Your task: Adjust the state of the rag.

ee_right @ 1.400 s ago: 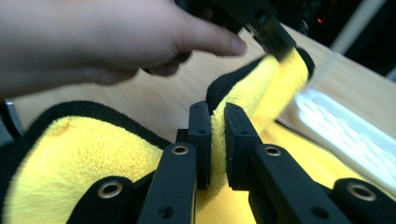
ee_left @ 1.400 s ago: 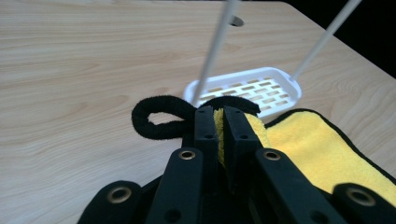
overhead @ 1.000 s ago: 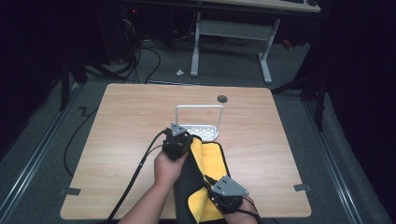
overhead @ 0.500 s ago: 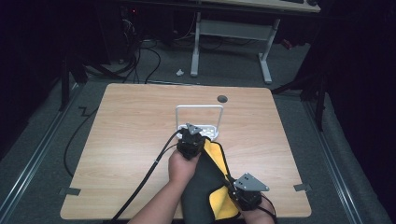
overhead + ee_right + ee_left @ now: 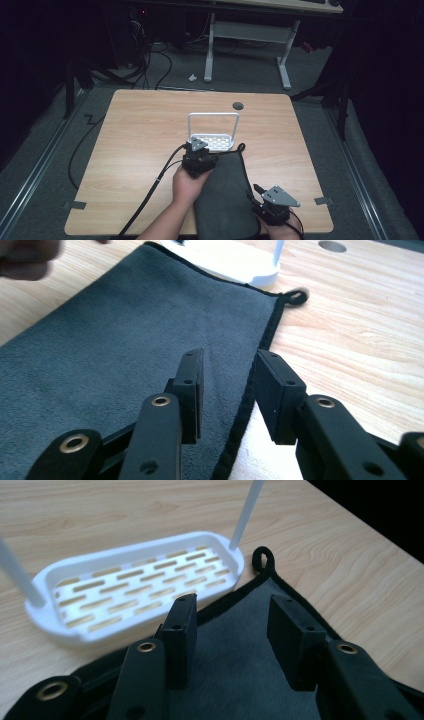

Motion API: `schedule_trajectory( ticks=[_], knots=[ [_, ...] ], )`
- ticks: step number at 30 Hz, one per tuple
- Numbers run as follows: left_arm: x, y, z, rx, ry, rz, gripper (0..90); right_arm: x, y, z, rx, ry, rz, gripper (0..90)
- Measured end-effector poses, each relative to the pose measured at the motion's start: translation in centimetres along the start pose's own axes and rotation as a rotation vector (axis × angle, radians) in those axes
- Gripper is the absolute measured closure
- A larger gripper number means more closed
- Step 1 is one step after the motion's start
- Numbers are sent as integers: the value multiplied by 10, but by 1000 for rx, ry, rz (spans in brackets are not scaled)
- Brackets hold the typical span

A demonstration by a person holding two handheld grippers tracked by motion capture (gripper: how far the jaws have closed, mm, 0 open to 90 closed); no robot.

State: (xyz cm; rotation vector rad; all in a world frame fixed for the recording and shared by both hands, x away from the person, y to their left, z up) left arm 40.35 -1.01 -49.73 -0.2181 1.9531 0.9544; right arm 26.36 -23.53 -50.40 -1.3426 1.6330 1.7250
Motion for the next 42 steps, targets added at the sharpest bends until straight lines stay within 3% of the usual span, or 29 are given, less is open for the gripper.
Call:
schedule_trajectory(
  ticks=[8, 11, 13, 17, 20, 23, 25, 31, 38, 42],
  knots=[
    [50, 31, 5, 18, -11, 32, 560, 8, -12, 2, -15, 10, 50, 657],
    [64, 40, 6, 0, -23, 40, 569, 9, -15, 4, -18, 12, 61, 658],
    [64, 41, 10, -11, -16, 32, 569, 9, -17, 6, -26, 13, 67, 658],
    [49, 35, 24, -62, 1, 9, 576, 11, -21, 10, -31, 31, 82, 658],
    [40, 19, 30, -77, 3, 57, 586, 13, -25, 10, -27, 42, 103, 658],
    [38, 2, 29, -118, -29, 121, 583, 16, -28, 6, -12, 27, 136, 658],
    [39, -3, 29, -138, -39, 130, 602, 21, -31, 5, -31, 17, 172, 657],
    [38, -2, 35, -148, -58, 134, 792, 21, -27, 15, -63, 45, 173, 666],
    [46, 13, 44, -138, -46, 124, 785, 21, -17, 42, -125, 119, 170, 671],
    [55, 26, 47, -131, -47, 111, 771, 20, -16, 49, -141, 135, 173, 671]
  ],
)
Point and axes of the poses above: each handheld gripper's, and its own axes: y roughly backward along the jaws, x roughly out of its underside, z roughly to its left, the point moved 2 cm from there along -y, roughly forward along the jaws, and after that the axes turned 7 degrees about x, right-handed, at the moved point
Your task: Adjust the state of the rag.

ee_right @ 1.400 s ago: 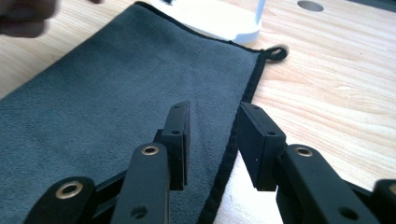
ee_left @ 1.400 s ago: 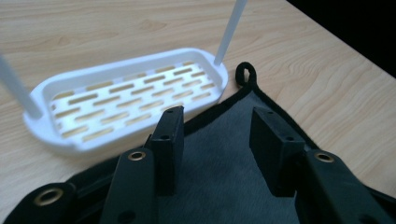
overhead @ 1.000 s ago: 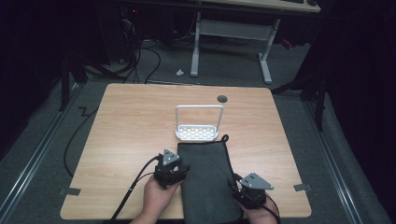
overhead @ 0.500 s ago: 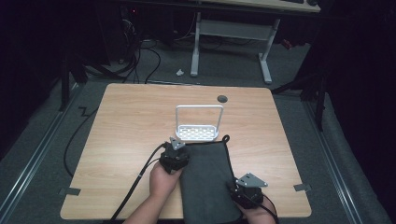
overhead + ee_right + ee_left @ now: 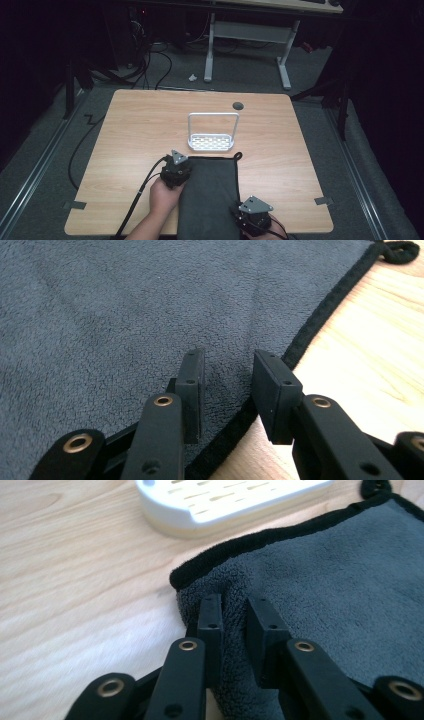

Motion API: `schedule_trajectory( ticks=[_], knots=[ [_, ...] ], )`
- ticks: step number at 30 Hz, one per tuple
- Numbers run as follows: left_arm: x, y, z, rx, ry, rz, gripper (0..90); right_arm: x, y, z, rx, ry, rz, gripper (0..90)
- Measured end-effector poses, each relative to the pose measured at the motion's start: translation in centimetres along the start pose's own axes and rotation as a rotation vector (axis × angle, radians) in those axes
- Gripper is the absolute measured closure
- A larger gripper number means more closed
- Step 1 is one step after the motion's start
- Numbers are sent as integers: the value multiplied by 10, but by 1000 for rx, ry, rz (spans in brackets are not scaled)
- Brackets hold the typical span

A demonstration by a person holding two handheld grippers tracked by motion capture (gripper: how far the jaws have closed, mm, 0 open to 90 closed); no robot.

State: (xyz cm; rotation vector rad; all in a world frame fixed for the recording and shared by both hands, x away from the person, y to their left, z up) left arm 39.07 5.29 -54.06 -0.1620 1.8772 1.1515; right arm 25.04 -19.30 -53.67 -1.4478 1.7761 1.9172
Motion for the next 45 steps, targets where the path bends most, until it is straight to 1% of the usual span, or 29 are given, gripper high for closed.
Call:
schedule_trajectory(
  ticks=[1, 2, 3, 4, 5, 7, 10, 12, 14, 15, 17, 21, 22, 24, 26, 27, 29, 30, 31, 34, 37, 38, 39, 41, 42, 44, 45],
  knots=[
    [2, 2, 1, 8, 4, -4, 758, 0, 0, 1, -6, -1, -3, 670],
    [3, 5, 4, 17, 4, -18, 735, 0, 0, 1, -8, -3, -2, 669],
    [4, 8, 7, 17, 14, -31, 710, -1, 0, 1, -11, -10, -7, 666],
    [5, 11, 9, 21, 36, -36, 673, -2, 2, 0, -12, -21, -20, 661],
    [6, 13, 11, 30, 50, -43, 656, -3, 3, -1, -14, -37, -31, 656],
    [7, 16, 14, 39, 57, -49, 624, -4, 3, -5, -4, -54, -46, 641],
    [6, 16, 17, 59, 71, -48, 539, -7, -1, -11, 10, -77, -51, 608],
    [6, 14, 20, 85, 105, -45, 478, -11, -4, -16, 19, -98, -56, 581],
    [6, 13, 20, 97, 119, -47, 451, -16, -8, -20, 23, -106, -60, 559],
    [6, 12, 20, 96, 122, -51, 444, -19, -11, -23, 27, -113, -62, 552],
    [5, 9, 20, 113, 146, -55, 435, -25, -17, -29, 36, -123, -61, 536],
    [3, 5, 20, 126, 159, -45, 417, -42, -36, -42, 47, -147, -49, 518],
    [2, 2, 19, 127, 160, -34, 415, -44, -39, -43, 46, -157, -44, 516],
    [1, 1, 19, 121, 157, -33, 412, -52, -52, -49, 40, -177, -34, 506],
    [0, 0, 20, 127, 168, -35, 413, -56, -62, -54, 33, -212, -23, 490],
    [-1, 0, 20, 126, 165, -34, 412, -57, -68, -57, 43, -224, -11, 481],
    [-1, 0, 19, 130, 160, -30, 412, -59, -75, -60, 58, -239, 1, 462],
    [-1, 0, 19, 126, 150, -28, 412, -60, -79, -62, 63, -249, 3, 451],
    [-1, 0, 19, 127, 148, -26, 412, -61, -81, -63, 69, -256, 2, 446],
    [-2, -1, 18, 139, 145, -21, 416, -66, -87, -63, 57, -263, 3, 424],
    [-2, -1, 18, 148, 148, -22, 418, -70, -92, -64, 43, -300, 8, 398],
    [-2, -1, 18, 147, 145, -19, 423, -71, -94, -64, 48, -306, 10, 391],
    [-2, -1, 17, 148, 144, -20, 426, -72, -95, -65, 56, -299, 8, 388],
    [-2, -2, 17, 150, 143, -17, 435, -74, -97, -66, 67, -316, 19, 381],
    [-3, -1, 18, 148, 138, -13, 442, -74, -99, -66, 60, -321, 27, 378],
    [-3, -1, 18, 153, 133, -10, 461, -75, -101, -63, 61, -305, 28, 388],
    [-2, -1, 17, 153, 123, -6, 485, -76, -102, -61, 56, -303, 29, 409]
  ],
)
Point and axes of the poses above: each handheld gripper's, and its own axes: y roughly backward along the jaws, x roughly out of its underside, z roughly to its left, the point moved 2 cm from there along -y, roughly forward along the jaws, and after that the axes turned 7 degrees about x, right-handed, at the moved point
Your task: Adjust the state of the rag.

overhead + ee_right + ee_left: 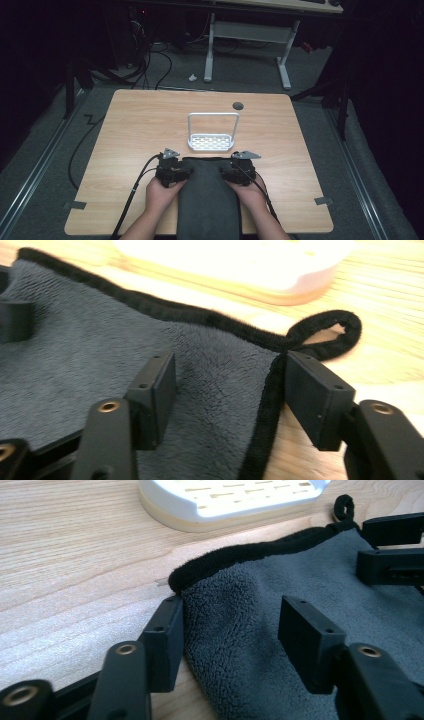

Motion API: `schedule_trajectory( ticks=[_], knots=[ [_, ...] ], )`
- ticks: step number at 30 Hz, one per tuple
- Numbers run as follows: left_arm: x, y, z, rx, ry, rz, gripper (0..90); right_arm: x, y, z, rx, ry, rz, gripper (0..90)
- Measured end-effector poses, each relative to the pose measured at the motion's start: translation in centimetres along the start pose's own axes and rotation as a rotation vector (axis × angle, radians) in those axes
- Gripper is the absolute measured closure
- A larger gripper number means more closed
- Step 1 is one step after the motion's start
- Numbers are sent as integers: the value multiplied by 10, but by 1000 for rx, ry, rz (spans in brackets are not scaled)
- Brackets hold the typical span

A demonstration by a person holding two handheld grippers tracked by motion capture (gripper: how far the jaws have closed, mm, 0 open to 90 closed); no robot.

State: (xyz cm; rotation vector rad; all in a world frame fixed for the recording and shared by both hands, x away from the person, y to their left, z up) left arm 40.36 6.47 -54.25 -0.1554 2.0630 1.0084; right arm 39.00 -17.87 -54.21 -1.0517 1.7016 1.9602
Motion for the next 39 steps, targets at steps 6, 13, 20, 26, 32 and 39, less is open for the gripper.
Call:
schedule_trajectory(
  ticks=[6, 13, 20, 26, 32, 39],
  knots=[
    [1, 1, -1, -10, -28, 9, 568, 0, 1, 10, -19, 37, 3, 664],
    [2, 0, -2, -11, -43, 13, 676, 1, 1, 12, -45, 52, -2, 782],
    [5, 3, -7, -21, -61, -27, 777, 1, 11, 14, -55, 46, -61, 794],
    [3, 11, -14, -7, -50, -88, 782, 3, 25, 14, -59, 48, -133, 793],
    [-2, 17, -18, 4, -58, -121, 785, 3, 34, 11, -57, 28, -189, 793],
    [-10, 22, -24, 12, -63, -160, 785, 0, 45, 10, -39, 35, -242, 791]
  ],
)
Point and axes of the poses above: each handheld gripper's, and its own axes: y roughly backward along the jaws, x roughly out of its underside, z roughly to its left, the point moved 2 cm from there along -y, roughly forward along the jaws, and after that the axes turned 7 degrees about x, right-handed, at the moved point
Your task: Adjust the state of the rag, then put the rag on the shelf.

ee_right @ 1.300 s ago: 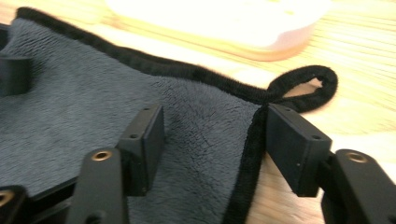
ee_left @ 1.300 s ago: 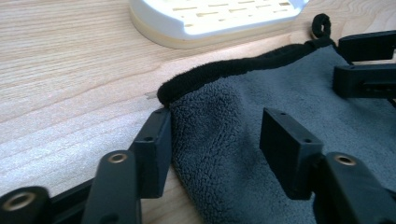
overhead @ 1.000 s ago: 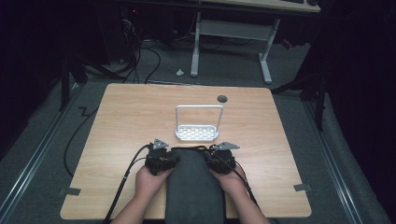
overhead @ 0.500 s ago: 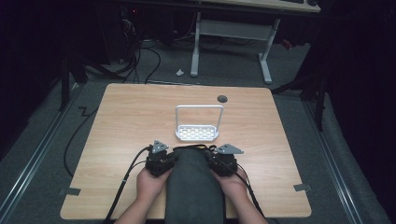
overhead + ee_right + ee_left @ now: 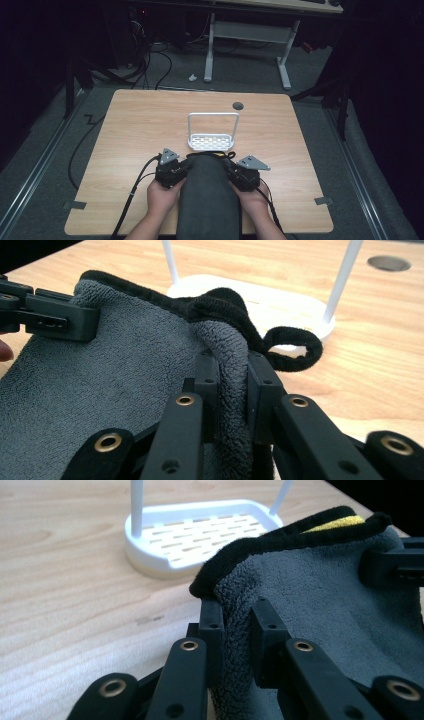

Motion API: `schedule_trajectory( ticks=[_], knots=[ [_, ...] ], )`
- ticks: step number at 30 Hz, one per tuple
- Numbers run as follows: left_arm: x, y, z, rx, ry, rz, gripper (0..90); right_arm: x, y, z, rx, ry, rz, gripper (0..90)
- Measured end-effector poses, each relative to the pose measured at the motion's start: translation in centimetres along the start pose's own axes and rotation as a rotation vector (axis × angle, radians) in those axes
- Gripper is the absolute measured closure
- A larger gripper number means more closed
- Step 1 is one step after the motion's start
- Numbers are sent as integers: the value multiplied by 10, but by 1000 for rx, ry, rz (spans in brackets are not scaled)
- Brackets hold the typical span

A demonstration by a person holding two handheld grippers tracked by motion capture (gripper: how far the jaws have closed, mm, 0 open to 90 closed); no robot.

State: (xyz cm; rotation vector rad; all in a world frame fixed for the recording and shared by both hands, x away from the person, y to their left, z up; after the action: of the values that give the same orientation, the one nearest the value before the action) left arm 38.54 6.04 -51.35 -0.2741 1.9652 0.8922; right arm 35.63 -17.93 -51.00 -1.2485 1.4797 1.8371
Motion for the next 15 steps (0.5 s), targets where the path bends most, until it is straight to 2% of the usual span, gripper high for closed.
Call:
schedule_trajectory(
  ticks=[7, 15],
  knots=[
    [-16, 6, -7, 21, -18, -48, 784, -11, 10, -3, 25, 4, -43, 791],
    [-32, 13, -14, 20, -51, -92, 785, -26, 23, -4, 46, 17, -89, 791]
  ],
)
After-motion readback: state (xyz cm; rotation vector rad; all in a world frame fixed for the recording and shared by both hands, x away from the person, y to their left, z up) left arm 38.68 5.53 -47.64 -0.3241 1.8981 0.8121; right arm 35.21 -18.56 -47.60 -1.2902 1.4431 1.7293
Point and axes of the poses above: each handheld gripper's, and its own axes: y roughly backward along the jaws, x roughly out of its underside, z roughly to its left, the point moved 2 cm from there along -y, roughly forward along the jaws, and after that the axes turned 7 degrees about x, right-handed, at the moved point
